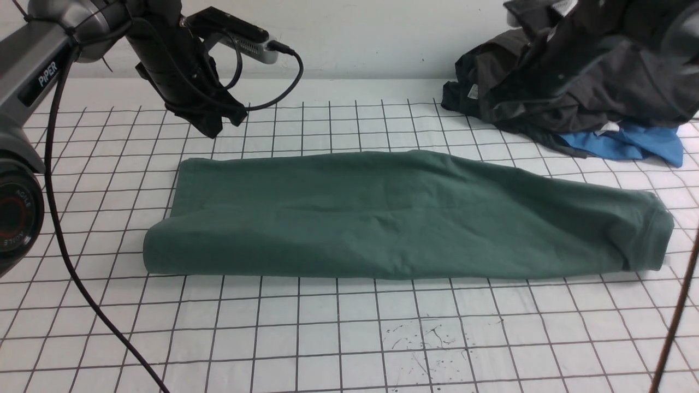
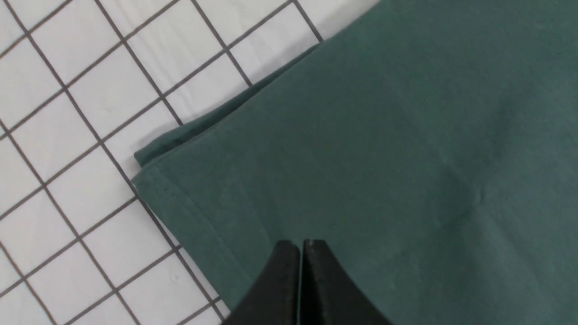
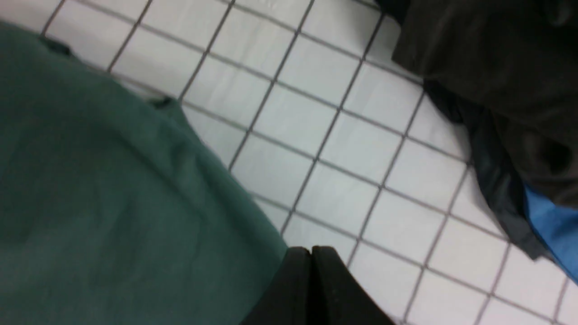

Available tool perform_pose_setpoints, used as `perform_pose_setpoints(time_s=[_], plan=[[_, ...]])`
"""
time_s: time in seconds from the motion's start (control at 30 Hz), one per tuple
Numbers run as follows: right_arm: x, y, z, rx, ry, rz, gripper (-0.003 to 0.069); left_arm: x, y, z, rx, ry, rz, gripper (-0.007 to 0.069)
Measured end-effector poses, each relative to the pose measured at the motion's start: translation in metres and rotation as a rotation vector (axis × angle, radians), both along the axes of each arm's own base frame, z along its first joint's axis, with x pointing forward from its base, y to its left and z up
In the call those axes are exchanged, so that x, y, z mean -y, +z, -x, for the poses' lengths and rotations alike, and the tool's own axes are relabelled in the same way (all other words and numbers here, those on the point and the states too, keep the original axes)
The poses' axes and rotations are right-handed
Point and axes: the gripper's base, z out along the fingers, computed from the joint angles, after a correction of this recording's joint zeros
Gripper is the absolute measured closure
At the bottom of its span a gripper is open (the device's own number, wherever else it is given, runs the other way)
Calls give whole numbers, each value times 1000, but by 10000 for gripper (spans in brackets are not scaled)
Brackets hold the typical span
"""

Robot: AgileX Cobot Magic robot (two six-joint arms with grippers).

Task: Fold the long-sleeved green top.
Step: Use the right arm to clamp the right edge of the fabric

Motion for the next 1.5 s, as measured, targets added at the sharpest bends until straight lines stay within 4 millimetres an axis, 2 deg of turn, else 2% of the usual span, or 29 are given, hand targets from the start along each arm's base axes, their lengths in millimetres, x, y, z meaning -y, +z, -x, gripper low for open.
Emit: perform_pose_setpoints(time_s=[0.07, 0.13, 0.3, 0.33, 0.37, 0.47, 0.5, 0.6, 0.73, 0.8, 0.83, 0.9, 1.03, 1.17, 1.4, 1.5], plan=[[7, 9, 9, -19, -7, 17, 673, 3, 0, 1, 0, -14, -3, 632], [10, 8, 15, -46, -22, 19, 673, 9, 0, 2, 1, -29, -5, 632], [19, -32, 50, -242, -45, 48, 673, 45, 0, 10, 0, -106, 1, 632], [21, -45, 60, -299, -42, 59, 673, 52, 0, 12, -1, -122, 4, 632], [21, -44, 60, -296, -43, 58, 673, 54, 0, 12, -1, -125, 4, 632], [39, -82, 81, -434, -79, 91, 673, 69, 0, 16, -4, -155, 20, 632], [44, -89, 83, -444, -98, 95, 673, 69, 0, 17, -5, -157, 22, 632], [76, -100, 78, -407, -217, 83, 673, 70, 0, 17, -5, -157, 23, 632], [119, -101, 70, -307, -353, 55, 673, 69, 0, 17, -5, -157, 22, 632], [129, -100, 68, -277, -384, 47, 673, 69, 0, 17, -5, -157, 22, 632], [144, -99, 67, -249, -426, 37, 673, 69, 0, 17, -5, -157, 22, 632], [159, -97, 68, -239, -468, 25, 668, 70, 0, 17, -5, -157, 23, 632], [175, -89, 68, -238, -524, -19, 629, 70, 0, 17, -5, -157, 23, 632], [183, -83, 74, -287, -567, -102, 483, 70, 0, 17, -5, -157, 23, 632], [182, -93, 79, -296, -589, -192, 140, 70, 0, 17, -6, -157, 27, 632], [181, -99, 77, -278, -590, -191, 67, 70, 0, 17, -6, -157, 27, 632]])
